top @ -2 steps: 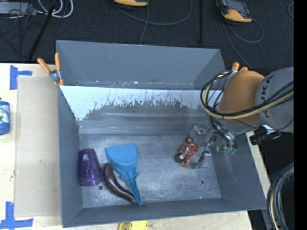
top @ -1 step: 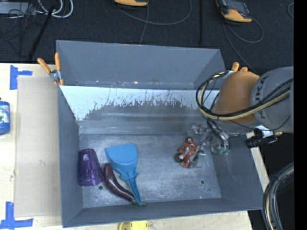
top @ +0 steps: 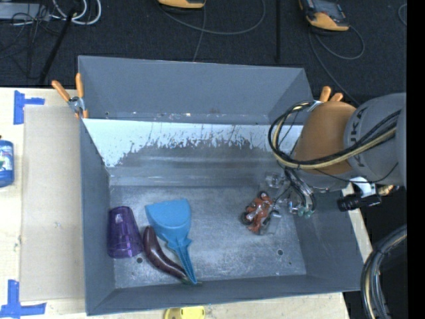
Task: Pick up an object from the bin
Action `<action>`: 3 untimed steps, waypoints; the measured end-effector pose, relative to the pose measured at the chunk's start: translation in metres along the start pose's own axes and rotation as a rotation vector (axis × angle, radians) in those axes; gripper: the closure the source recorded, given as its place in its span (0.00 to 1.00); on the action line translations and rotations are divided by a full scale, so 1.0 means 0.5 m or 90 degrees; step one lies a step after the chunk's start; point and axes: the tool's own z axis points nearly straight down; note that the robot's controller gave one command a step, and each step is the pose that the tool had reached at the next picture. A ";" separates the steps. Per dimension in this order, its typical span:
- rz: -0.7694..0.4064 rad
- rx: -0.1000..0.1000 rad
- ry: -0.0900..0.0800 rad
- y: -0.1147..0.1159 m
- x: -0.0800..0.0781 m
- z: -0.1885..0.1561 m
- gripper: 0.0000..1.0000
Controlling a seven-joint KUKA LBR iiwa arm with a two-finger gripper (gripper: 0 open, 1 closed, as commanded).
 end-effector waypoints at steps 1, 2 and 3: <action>0.036 0.001 0.000 0.023 0.038 0.001 1.00; 0.036 0.001 0.000 0.023 0.038 0.001 1.00; 0.048 0.001 0.005 0.021 0.050 -0.075 1.00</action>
Offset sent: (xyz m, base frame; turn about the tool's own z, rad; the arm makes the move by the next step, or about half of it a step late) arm 0.0000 0.0000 0.0000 0.0000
